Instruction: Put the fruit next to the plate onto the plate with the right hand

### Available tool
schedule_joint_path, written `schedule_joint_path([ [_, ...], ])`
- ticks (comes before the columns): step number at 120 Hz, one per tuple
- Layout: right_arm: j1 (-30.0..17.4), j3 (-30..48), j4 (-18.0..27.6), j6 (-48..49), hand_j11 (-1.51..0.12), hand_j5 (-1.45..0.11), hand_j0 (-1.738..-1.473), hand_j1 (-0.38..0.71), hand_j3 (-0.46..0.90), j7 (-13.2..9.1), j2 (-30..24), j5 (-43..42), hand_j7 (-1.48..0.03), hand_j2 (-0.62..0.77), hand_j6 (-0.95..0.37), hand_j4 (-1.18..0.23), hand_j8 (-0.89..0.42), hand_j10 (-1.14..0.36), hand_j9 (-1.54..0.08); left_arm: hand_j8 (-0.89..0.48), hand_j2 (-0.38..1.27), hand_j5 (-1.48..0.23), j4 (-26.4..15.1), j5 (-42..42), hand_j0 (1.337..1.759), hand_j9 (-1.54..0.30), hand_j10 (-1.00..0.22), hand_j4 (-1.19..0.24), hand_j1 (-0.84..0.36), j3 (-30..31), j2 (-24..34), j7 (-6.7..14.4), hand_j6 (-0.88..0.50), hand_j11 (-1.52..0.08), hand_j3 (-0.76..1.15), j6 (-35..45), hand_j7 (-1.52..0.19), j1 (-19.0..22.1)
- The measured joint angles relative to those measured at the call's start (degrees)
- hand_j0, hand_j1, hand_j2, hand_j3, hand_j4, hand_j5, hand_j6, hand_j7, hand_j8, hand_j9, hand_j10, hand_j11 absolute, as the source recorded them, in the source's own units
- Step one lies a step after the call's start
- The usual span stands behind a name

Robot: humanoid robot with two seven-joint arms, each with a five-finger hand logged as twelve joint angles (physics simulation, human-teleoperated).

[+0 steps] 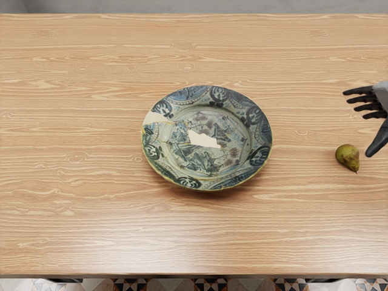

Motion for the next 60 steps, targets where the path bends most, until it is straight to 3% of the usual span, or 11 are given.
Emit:
schedule_joint_path([
  [60, -5.7, -0.41, 2.13, -18.26, 0.0, 0.0, -1.658, -0.35, 0.0, 0.0, 7.71, -12.92, 0.0, 0.0, -0.01, -0.01, -0.01, -0.01, 0.0, -0.02, 0.0, -0.03, 0.0, 0.0, 1.658, -0.03, -0.02, -0.02, 0.32, 0.0, 0.0, 0.0, -0.02, -0.03, 0.0, 0.0, -0.03, 0.0],
])
